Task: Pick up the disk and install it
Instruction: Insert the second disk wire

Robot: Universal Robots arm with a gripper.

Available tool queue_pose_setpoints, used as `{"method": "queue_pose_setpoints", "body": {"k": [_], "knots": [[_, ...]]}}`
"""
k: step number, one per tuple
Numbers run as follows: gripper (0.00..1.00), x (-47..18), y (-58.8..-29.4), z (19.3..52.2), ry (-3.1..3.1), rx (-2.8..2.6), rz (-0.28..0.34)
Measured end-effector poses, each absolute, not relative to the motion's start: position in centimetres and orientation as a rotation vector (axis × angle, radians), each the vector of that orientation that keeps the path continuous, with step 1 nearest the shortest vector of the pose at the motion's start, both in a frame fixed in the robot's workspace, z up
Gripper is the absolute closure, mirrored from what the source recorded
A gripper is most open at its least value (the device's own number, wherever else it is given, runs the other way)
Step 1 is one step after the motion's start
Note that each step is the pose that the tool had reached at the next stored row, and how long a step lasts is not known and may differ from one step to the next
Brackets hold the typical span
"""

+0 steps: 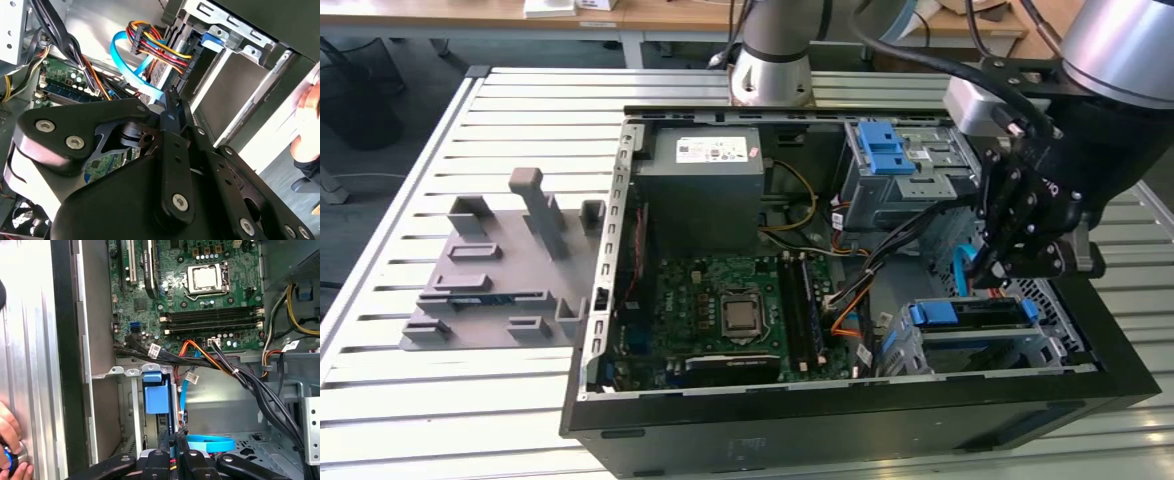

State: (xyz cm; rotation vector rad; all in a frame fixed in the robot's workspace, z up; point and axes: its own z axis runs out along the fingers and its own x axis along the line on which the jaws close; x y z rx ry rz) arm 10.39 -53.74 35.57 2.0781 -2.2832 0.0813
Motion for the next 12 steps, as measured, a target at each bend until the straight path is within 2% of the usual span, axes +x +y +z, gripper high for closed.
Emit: {"method": "queue_pose_setpoints", "body": {"k": [12], "knots": [[0.82, 10.4, -54.0, 34.4, -2.301, 2.07, 0.068]]}}
